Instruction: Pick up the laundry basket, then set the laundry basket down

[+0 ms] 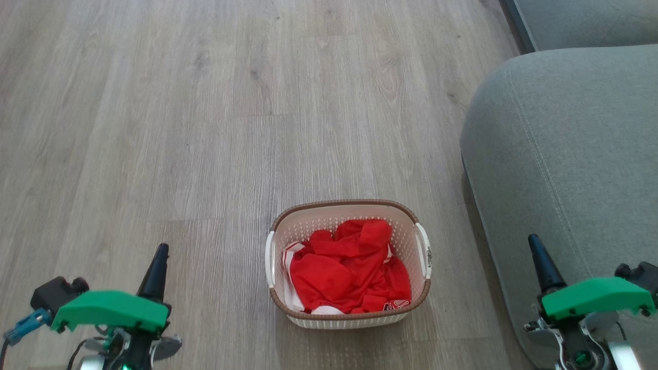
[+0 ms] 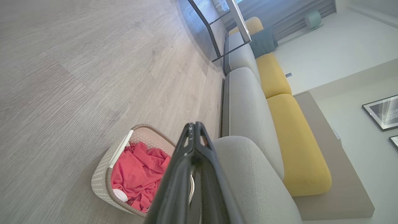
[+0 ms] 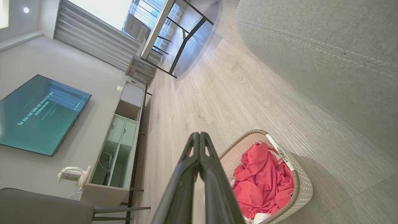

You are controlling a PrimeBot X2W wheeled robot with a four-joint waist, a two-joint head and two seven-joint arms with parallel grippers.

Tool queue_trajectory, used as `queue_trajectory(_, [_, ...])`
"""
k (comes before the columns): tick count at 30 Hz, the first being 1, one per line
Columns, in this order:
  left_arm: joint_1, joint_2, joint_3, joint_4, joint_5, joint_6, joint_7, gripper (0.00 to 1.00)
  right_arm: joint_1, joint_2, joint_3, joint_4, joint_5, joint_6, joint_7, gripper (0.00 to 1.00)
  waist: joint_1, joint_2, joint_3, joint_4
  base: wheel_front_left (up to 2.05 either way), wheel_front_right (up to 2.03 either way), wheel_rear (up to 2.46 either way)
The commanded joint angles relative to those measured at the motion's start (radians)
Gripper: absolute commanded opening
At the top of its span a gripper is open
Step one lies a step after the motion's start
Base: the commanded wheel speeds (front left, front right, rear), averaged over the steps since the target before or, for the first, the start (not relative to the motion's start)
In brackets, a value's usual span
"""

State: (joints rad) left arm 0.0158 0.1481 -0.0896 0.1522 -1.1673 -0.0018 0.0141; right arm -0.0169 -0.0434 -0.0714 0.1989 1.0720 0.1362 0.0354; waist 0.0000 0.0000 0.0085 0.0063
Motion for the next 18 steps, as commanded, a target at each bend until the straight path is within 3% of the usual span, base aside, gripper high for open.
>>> queue_trajectory(1, [-0.061, 0.001, 0.037, -0.019, -0.028, -0.015, 0.004, 0.00, -0.055, -0.017, 0.004, -0.027, 0.033, -0.004, 0.009, 0.00, 0.0000, 0.0000, 0.000, 0.000, 0.00, 0.00, 0.00])
queue_trajectory(18, [-0.084, -0.030, 0.091, 0.023, -0.191, -0.058, 0.033, 0.00, -0.068, -0.017, -0.008, 0.000, 0.228, -0.004, 0.031, 0.00, 0.0000, 0.0000, -0.002, -0.002, 0.00, 0.00, 0.00])
